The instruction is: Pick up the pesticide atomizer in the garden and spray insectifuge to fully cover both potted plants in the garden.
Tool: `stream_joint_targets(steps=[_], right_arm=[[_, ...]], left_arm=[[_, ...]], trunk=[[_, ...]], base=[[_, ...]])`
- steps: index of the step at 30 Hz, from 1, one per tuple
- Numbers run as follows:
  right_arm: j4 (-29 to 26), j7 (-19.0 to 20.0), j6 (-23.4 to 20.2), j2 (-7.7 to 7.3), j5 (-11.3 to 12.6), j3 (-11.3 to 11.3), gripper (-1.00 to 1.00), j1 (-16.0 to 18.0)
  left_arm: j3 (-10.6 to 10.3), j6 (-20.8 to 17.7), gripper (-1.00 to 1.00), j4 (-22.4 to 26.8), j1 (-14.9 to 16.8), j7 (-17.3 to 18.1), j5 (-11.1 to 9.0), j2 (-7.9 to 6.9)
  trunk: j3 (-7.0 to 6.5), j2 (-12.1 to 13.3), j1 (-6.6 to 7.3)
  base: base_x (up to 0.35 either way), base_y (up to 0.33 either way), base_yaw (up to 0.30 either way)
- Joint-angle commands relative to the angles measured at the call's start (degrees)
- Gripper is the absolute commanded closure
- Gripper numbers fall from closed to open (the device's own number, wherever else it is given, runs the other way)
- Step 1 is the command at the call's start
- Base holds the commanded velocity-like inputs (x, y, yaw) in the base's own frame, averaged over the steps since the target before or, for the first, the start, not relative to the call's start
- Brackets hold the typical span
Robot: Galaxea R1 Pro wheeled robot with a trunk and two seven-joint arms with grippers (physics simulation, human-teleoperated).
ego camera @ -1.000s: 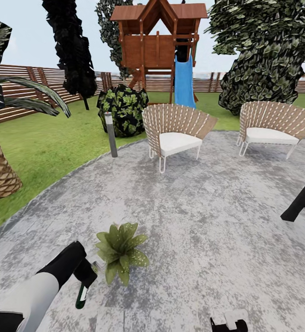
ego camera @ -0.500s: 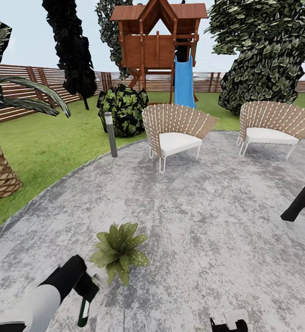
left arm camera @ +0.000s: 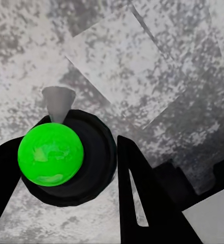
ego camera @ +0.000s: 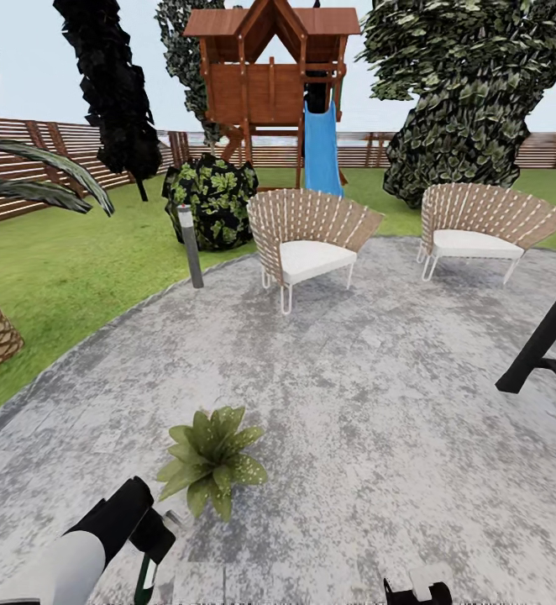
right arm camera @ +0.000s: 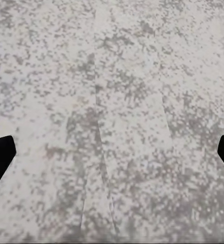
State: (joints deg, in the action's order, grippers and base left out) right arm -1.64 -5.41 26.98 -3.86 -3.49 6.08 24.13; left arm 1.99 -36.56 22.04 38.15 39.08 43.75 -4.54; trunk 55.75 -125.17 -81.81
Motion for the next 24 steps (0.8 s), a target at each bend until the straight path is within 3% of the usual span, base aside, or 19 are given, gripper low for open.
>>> stream_joint_targets(steps=[1,9,16,18,21,24], right_arm=[[0.06,-0.57,0.09,0.00,-0.37,0.42,-1.00,0.04],[0.06,-0.57,0.09,0.00,-0.37,0.42,-1.00,0.04],[0.06,-0.57,0.09,0.00,-0.37,0.42,-1.00,0.04],[0.06,-0.57,0.09,0.00,-0.37,0.42,-1.00,0.03],[0.06,-0.57,0.09,0.00,-0.37,0.42,-1.00,0.04],[0.08,-0.57,0.09,0.00,-0.37,0.42,-1.00,0.04]], left_arm=[[0.21,-0.18,1.00,0.11,0.00,0.39,0.40,0.04],[0.24,-0.26,1.00,0.11,0.00,-0.46,0.38,0.10],[0.20,-0.18,1.00,0.89,0.00,-0.77,0.38,0.36],[0.26,-0.18,1.00,1.01,0.00,-2.10,0.38,0.44],[0.29,-0.18,1.00,1.07,0.00,-7.21,-1.01,0.79],[0.29,-0.10,1.00,1.07,0.00,-8.23,-2.25,0.81]], trunk=[[0.05,-0.02,0.02],[0.05,-0.02,0.02],[0.05,-0.02,0.02],[0.05,-0.02,0.02],[0.05,-0.02,0.02],[0.05,-0.02,0.02]], base=[[-0.127,0.270,-0.024],[-0.115,0.246,-0.003],[-0.003,0.033,-0.123],[0.000,0.000,-0.292],[0.000,0.000,-0.196],[0.000,0.000,-0.032]])
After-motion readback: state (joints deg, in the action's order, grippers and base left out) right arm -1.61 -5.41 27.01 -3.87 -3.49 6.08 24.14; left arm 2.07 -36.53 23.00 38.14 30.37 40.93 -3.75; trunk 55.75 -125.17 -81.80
